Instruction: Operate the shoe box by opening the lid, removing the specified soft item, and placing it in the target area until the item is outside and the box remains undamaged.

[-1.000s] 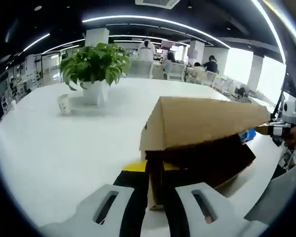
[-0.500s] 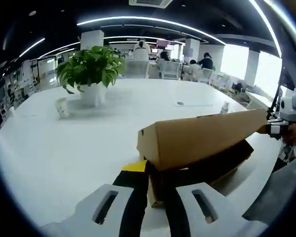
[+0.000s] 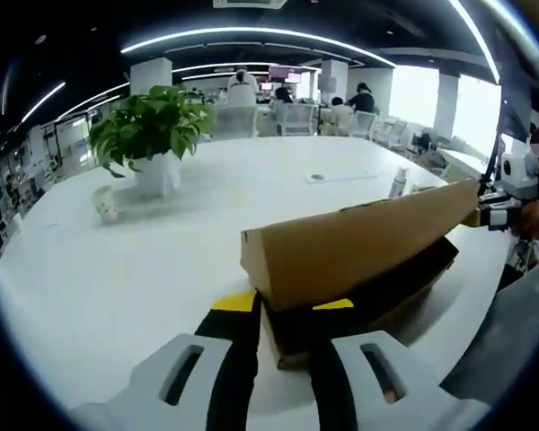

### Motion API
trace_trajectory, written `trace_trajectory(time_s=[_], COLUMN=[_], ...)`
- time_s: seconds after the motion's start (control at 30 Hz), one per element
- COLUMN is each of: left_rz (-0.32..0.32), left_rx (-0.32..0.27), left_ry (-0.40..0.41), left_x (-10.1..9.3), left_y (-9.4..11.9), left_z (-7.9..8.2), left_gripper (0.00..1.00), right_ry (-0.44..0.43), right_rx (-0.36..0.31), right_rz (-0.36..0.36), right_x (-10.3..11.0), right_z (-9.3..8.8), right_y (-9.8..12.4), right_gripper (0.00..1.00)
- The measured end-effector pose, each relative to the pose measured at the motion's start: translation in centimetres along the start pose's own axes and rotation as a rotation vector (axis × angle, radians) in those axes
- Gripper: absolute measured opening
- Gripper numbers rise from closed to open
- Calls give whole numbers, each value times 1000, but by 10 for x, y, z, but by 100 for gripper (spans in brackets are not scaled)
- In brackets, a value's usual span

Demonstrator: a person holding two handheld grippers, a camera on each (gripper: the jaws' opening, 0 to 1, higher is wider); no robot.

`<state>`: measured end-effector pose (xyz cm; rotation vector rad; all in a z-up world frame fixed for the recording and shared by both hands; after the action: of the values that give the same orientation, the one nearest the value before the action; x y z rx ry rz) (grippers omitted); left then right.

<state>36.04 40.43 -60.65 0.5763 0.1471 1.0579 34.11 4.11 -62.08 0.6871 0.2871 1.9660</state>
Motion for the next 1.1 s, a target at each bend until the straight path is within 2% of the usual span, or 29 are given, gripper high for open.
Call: trace_trajectory(time_s=[0.17,0.57,1.1], left_rz=[-40,-106,-131], left_rx=[9,17,35], left_ry=[-16,-36,-85], left_x=[-3,-8,-15], left_y=[0,3,3], left_z=[-5,-12,-23], left_gripper=[26,33,40], right_ry=[33,91,176], right_rx=[15,38,60], right_rz=[33,96,132], right_x=[0,3,4], right_z=[-4,-14,-26], right_y=[-1,-1,-2], right_gripper=[16,25,35])
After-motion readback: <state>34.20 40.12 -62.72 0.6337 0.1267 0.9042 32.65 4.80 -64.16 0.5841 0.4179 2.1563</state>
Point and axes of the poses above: the point that each gripper's makers call its tool centre point, and the gripper's own axes: y roughly backward along the fingers, x roughly to its left, z roughly out of its top, the point moved 10 cm from there along y, roughly backward along the fingers, and after that the axes turned 13 degrees about -y, right-handed, at the moved point
